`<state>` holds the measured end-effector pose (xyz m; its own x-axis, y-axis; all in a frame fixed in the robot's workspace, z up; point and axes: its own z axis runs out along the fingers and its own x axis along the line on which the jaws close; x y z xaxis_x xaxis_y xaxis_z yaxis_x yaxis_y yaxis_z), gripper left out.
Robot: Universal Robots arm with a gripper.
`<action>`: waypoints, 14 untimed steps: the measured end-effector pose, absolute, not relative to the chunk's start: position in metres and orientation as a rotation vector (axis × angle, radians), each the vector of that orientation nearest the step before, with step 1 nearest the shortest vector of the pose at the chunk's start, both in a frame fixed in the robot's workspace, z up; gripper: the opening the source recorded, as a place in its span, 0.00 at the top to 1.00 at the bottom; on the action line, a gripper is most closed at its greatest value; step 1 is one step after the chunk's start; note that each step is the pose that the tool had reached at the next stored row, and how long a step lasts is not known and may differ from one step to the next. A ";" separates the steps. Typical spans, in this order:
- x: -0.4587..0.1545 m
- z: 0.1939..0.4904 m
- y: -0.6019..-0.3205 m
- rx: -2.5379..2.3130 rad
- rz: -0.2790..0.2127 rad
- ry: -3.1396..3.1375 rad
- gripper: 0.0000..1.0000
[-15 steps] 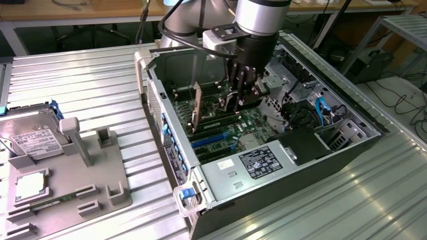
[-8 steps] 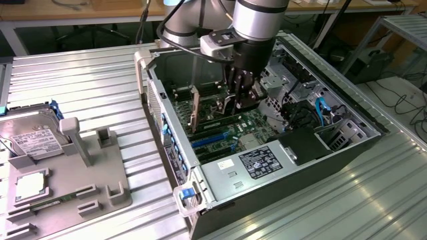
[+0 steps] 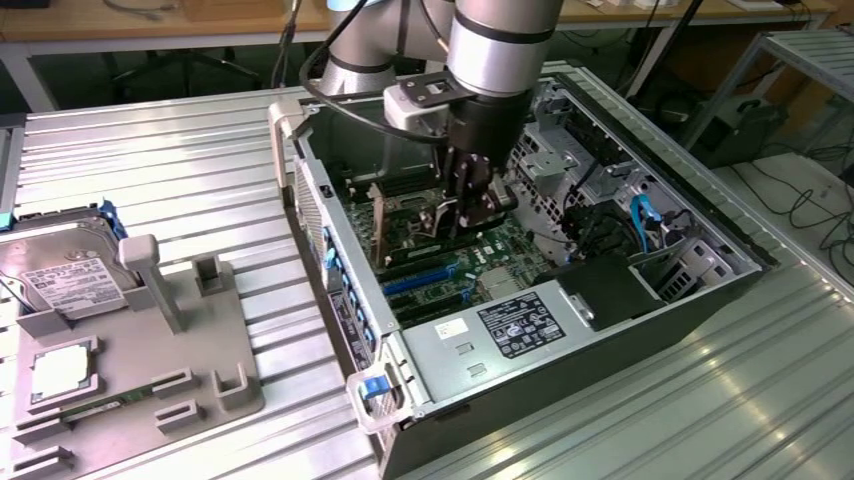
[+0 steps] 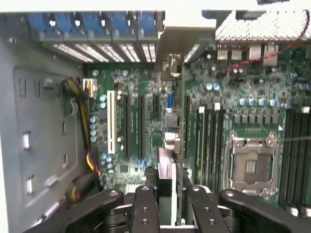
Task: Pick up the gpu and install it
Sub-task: 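Insert the gpu into the slot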
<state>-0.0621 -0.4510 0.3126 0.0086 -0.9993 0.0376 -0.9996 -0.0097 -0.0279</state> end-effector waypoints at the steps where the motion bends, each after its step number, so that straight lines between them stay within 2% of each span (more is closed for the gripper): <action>1: -0.062 0.311 -0.451 2.226 0.073 -2.206 0.72; 14: -0.064 0.287 -0.447 2.225 0.073 -2.207 0.72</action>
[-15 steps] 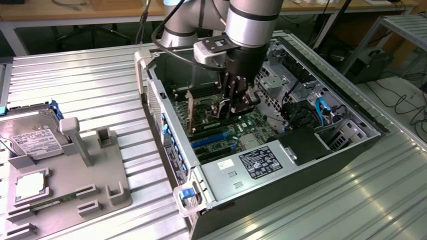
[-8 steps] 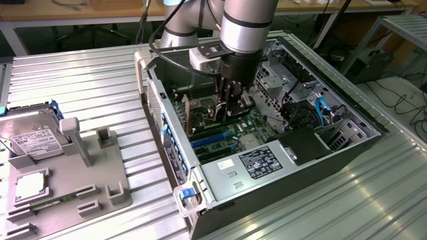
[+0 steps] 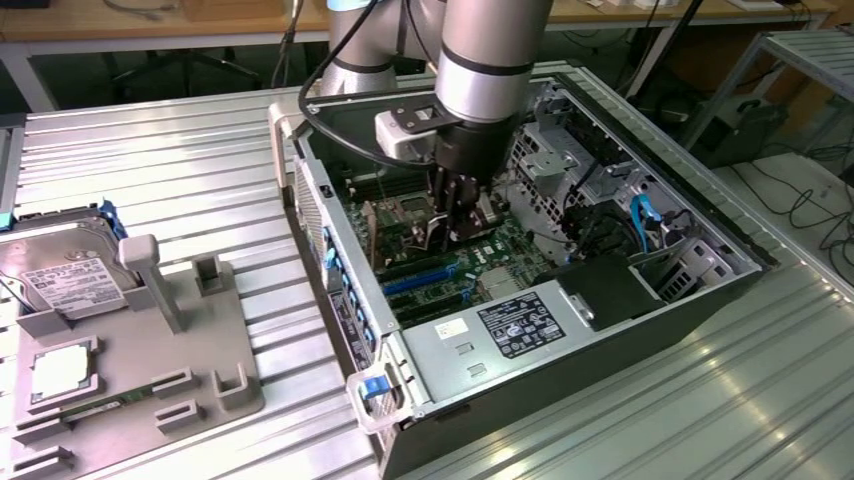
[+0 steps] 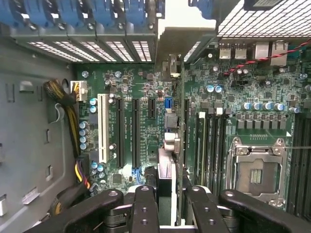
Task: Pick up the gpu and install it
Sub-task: 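Insert the gpu into the slot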
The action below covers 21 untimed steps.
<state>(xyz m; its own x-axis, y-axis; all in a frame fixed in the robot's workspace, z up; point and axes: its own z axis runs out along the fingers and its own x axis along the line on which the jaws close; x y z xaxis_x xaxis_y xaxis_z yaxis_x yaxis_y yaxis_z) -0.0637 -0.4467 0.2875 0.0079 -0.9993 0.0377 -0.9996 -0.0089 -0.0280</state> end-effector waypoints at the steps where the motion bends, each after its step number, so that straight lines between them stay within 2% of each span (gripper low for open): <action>1: -0.064 0.287 -0.447 2.225 0.073 -2.207 0.72; 21: -0.066 0.280 -0.447 2.231 0.058 -2.214 0.72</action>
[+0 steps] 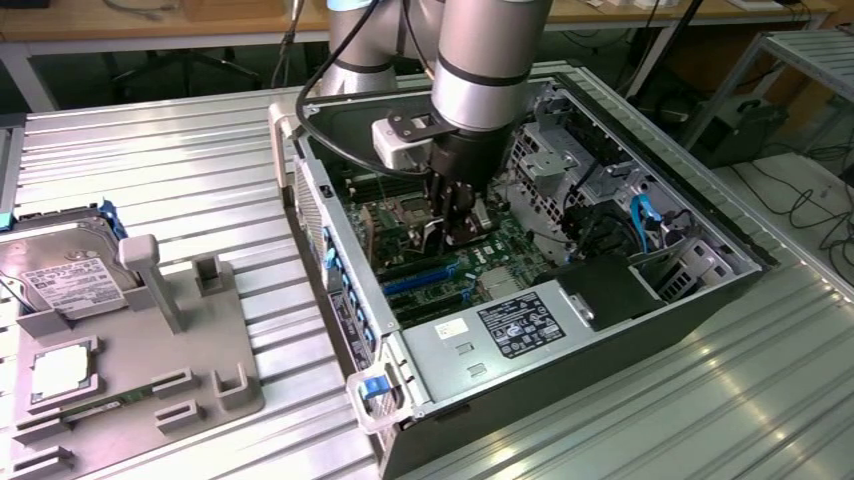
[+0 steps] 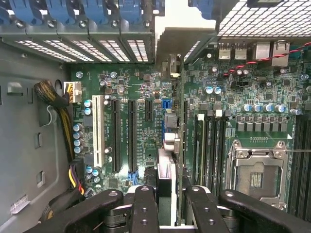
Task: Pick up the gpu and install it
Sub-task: 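Insert the gpu into the slot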
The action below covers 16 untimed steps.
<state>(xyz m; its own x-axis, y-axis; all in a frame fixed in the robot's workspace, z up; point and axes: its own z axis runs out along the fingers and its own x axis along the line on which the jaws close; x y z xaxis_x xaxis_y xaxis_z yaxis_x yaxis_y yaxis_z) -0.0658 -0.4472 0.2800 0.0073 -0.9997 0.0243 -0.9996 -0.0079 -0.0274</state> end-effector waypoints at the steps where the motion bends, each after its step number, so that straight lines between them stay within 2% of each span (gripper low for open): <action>1: -0.066 0.279 -0.448 -2.228 -0.058 2.211 0.72; 16: -0.072 0.263 -0.453 -2.229 -0.055 2.212 0.72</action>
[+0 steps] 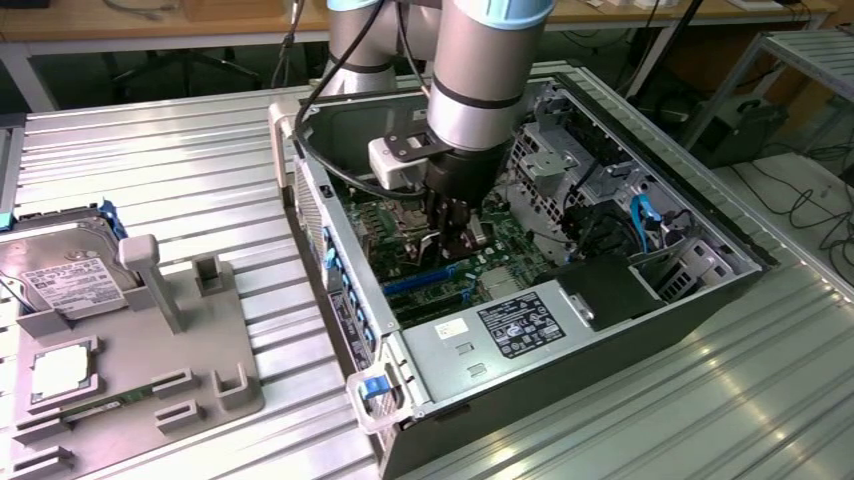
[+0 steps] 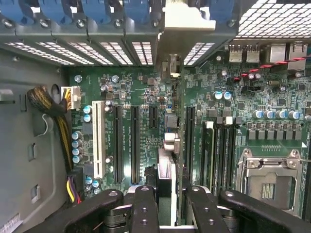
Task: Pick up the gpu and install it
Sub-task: 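Insert the gpu into the slot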
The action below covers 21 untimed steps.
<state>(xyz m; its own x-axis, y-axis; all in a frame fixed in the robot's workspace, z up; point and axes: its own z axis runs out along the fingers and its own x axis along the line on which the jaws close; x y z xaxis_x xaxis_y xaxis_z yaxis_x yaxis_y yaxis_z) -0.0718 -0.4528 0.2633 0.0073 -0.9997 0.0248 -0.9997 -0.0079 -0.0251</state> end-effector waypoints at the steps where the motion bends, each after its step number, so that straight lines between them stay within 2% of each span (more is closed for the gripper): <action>1: -0.072 0.263 -0.453 -2.229 -0.055 2.212 0.72; 21: -0.077 0.258 -0.453 -2.229 -0.055 2.212 0.72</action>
